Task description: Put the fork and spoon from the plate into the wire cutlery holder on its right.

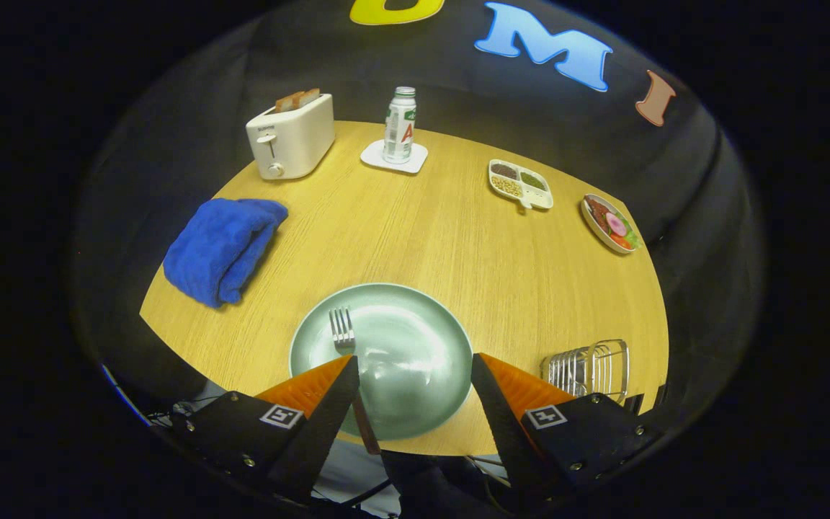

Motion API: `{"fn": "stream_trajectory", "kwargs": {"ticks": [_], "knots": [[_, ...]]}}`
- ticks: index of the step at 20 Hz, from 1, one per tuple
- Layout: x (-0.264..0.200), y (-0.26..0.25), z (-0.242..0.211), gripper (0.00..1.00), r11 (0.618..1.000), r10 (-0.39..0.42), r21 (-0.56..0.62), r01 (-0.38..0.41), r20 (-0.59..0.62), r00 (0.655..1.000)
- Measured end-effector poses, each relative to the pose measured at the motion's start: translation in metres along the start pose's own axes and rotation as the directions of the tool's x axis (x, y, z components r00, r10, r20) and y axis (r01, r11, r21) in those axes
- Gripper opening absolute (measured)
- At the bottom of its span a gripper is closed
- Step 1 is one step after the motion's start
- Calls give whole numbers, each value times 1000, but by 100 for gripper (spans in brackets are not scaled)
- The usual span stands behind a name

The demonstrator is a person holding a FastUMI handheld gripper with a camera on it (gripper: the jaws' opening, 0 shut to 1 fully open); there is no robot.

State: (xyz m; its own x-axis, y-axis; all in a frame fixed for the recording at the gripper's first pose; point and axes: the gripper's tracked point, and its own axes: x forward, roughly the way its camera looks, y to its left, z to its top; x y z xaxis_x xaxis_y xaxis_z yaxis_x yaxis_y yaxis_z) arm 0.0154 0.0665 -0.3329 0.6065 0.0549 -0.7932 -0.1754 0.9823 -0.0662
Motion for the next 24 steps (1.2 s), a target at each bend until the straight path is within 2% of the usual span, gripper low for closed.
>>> {"fn": "stream_trajectory", "kwargs": {"ticks": [12, 20, 24], "knots": [[48, 46, -42, 96, 991, 89, -91, -100, -126, 988], [70, 49, -64, 96, 988, 106, -89, -127, -213, 971], [77, 53, -63, 95, 986, 158, -13, -166, -236, 959]]}}
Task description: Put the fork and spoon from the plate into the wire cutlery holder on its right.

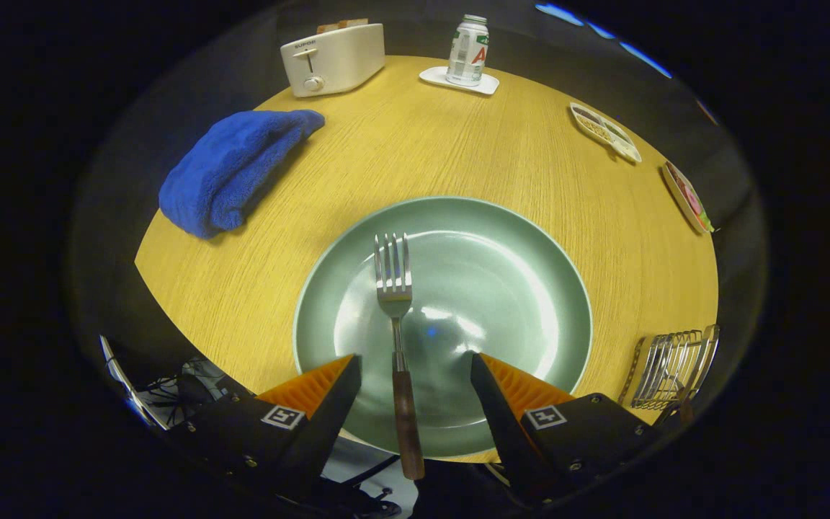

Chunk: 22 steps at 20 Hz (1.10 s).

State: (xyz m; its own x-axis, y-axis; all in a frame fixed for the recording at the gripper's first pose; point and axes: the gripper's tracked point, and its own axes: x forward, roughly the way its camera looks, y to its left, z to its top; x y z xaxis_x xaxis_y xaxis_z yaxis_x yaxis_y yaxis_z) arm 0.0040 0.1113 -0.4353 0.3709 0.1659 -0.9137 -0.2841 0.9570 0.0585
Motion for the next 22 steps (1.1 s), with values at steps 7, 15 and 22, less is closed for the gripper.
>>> {"fn": "stream_trajectory", "kwargs": {"ticks": [7, 15, 22], "knots": [[3, -1, 3, 95, 1000, 13, 9, -13, -34, 999], [6, -10, 4, 70, 999, -8, 36, 11, -76, 997], [2, -10, 10, 19, 997, -24, 76, 27, -41, 999]]}}
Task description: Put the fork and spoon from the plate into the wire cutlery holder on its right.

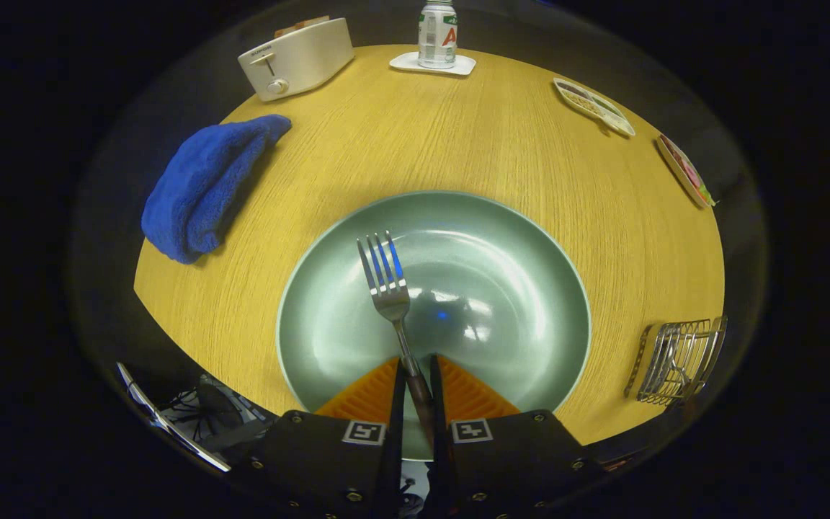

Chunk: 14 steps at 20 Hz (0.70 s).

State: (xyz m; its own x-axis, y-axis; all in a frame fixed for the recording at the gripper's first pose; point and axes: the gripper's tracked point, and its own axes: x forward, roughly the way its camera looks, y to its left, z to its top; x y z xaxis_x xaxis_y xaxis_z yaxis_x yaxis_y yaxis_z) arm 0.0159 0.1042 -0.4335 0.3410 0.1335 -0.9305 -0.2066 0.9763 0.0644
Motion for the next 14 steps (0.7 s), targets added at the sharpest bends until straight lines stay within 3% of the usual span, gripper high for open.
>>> {"fn": "stream_trajectory", "kwargs": {"ticks": [2, 8, 14], "knots": [[5, 1, 1, 3, 1000, -5, -28, 6, 11, 1000], [-4, -2, 0, 3, 1000, -22, -11, 23, 21, 1000], [-49, -23, 22, 3, 996, -78, 62, 71, 117, 990]]}}
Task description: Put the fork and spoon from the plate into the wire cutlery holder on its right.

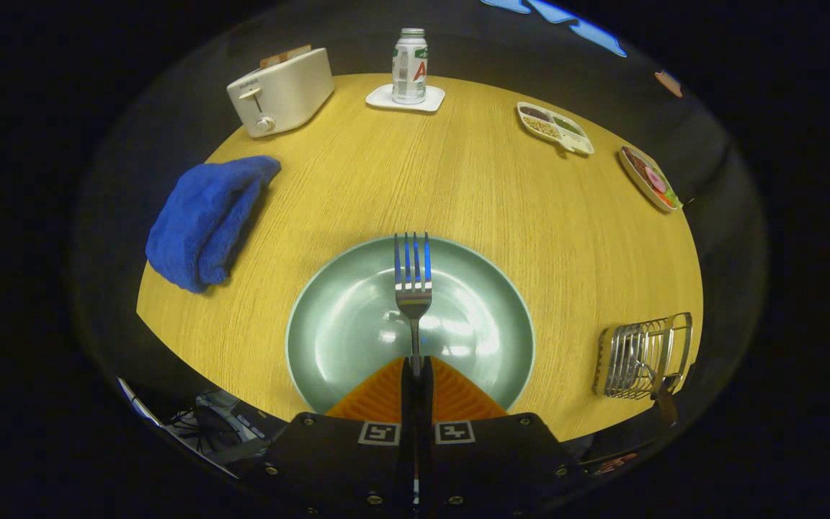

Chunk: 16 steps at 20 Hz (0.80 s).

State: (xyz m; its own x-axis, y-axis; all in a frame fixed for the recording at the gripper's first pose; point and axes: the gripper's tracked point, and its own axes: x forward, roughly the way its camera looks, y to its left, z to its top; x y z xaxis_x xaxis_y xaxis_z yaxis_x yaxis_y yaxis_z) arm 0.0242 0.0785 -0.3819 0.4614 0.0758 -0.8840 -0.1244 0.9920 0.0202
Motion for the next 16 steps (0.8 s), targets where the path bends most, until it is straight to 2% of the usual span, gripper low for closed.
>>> {"fn": "stream_trajectory", "kwargs": {"ticks": [8, 16], "knots": [[-60, -70, 20, 3, 980, -145, 145, 134, 63, 987], [-90, -142, -3, 3, 910, -285, 301, 284, -42, 958]]}}
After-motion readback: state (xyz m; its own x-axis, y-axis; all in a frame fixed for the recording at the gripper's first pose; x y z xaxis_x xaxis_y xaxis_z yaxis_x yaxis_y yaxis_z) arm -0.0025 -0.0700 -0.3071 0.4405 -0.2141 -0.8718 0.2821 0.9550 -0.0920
